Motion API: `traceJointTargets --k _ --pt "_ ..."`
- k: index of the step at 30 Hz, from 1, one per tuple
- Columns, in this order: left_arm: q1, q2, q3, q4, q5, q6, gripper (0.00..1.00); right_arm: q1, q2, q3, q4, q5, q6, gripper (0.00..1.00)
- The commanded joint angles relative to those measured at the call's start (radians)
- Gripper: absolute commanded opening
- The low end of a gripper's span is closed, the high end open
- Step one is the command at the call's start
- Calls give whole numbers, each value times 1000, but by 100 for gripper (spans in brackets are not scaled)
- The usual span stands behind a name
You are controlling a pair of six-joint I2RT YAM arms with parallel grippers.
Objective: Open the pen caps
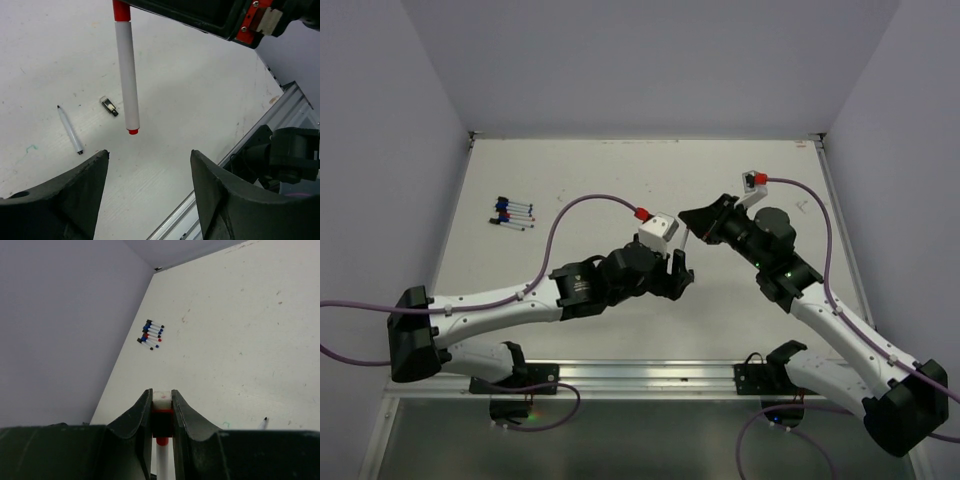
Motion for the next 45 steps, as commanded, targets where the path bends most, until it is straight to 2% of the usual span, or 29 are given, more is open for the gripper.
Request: traceJointTargets --k 1,7,12,17,18,20,22,23,24,25,27,28,29,31,34,36,38,40,43,45 --pt "0 -9 27 -2 -31 9 70 4 -23 50 28 15 -17 0" --pt "2 -25 22 44 -137 14 72 7 -19 42 51 -18 25 0" --pt "36 17 58 71 -121 35 70 25 -17 45 55 -25 36 0" --pt "89 49 91 111 -61 60 63 34 -17 47 58 -29 45 0" --pt "95 55 96 114 -49 61 54 36 -17 47 58 -31 46 0" --pt "131 61 99 131 29 58 25 37 -15 45 68 -34 51 0" --pt "158 66 81 156 150 52 2 37 -12 45 72 -38 56 0" --pt "183 63 66 218 204 43 0 37 -9 48 80 -46 54 0" --pt "195 58 46 260 273 40 0 36 -5 47 89 -51 53 0" --pt "212 43 3 300 413 32 0 36 -8 41 104 -55 51 0" --pt "252 23 -40 419 543 -14 0 33 -12 -15 237 -99 63 0" --pt "264 -9 -98 467 665 -37 0 25 -9 -33 293 -126 62 0" --pt "292 -29 -131 605 727 -78 0 18 -11 -68 396 -146 60 0" --pt "304 -95 -175 680 827 -97 0 13 -28 -88 457 -182 39 0" --pt "306 -150 -168 708 894 -121 0 -13 1 -75 554 -305 63 0" --pt "307 -172 -180 780 927 -146 0 -24 18 -59 623 -344 98 0" --pt "312 -193 -205 849 994 -181 0 -38 56 -42 705 -445 135 0" --pt "315 -226 -209 837 996 -157 0 -42 70 -41 753 -498 175 0" --pt "324 -256 -176 542 860 -72 0 -45 60 -41 701 -477 163 0" --pt "326 -250 -114 362 712 -51 0 -45 18 -26 509 -358 50 0"
